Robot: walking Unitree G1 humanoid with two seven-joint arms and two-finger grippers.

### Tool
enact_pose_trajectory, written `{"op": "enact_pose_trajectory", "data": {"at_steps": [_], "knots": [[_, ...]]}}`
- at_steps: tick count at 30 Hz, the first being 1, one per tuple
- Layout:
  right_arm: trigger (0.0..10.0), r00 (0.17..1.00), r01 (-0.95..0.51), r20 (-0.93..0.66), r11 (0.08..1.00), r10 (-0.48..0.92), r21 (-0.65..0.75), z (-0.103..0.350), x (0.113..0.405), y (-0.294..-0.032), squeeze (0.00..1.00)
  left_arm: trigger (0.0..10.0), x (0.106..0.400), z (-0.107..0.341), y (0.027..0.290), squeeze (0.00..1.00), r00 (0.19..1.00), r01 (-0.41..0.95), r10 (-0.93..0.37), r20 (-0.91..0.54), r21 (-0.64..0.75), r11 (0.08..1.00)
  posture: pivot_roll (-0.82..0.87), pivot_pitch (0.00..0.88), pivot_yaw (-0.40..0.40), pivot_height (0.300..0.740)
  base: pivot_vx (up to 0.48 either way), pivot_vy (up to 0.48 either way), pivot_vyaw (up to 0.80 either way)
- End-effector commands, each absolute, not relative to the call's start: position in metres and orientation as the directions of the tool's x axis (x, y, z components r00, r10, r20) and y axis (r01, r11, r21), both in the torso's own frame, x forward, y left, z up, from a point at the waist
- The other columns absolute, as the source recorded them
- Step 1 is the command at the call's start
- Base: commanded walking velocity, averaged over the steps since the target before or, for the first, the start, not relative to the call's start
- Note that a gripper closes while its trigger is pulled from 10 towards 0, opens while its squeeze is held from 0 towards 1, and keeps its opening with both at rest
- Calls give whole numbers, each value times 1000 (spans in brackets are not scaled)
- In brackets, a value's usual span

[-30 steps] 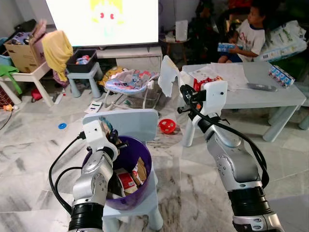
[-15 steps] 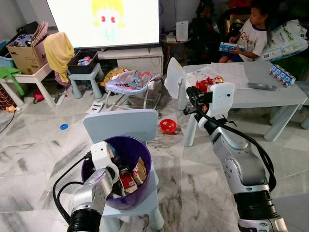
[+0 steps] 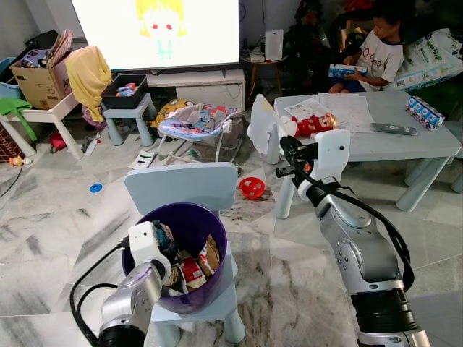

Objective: Picking trash to rubbish bin

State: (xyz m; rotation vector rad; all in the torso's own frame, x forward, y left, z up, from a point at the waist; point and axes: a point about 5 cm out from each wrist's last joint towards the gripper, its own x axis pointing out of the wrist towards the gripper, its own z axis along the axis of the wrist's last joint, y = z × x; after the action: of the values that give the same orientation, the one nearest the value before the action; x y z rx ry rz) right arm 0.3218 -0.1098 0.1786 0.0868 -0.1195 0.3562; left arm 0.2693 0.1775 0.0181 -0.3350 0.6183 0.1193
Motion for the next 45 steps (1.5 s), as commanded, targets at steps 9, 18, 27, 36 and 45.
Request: {"op": "enact_pose_trajectory", "data": {"at_steps": [9, 18, 27, 36, 45], "knots": [[0, 935, -346, 109, 935, 338, 71, 172, 324, -111, 0, 10000, 268, 22, 191, 1000, 812, -239, 67, -579, -226, 944, 50, 0, 23, 740, 0, 0, 0], [0, 933, -352, 99, 933, 345, 72, 166, 324, -110, 0, 10000, 274, 57, 188, 0, 885, -146, 59, -461, -155, 977, 61, 0, 21, 740, 0, 0, 161], [0, 932, -360, 69, 930, 355, 78, 152, 327, -104, 0, 10000, 276, 78, 183, 0, 926, -121, 70, -371, -114, 986, 83, 0, 22, 740, 0, 0, 800], [0, 930, -367, 27, 927, 366, 76, 134, 328, -100, 0, 10000, 281, 89, 179, 0, 938, -104, 52, -344, -135, 985, 91, 0, 27, 740, 0, 0, 800], [0, 923, -382, -7, 921, 384, 74, 122, 329, -92, 0, 10000, 282, 91, 177, 0, 941, -83, 33, -338, -134, 987, 95, 0, 29, 740, 0, 0, 703]]}}
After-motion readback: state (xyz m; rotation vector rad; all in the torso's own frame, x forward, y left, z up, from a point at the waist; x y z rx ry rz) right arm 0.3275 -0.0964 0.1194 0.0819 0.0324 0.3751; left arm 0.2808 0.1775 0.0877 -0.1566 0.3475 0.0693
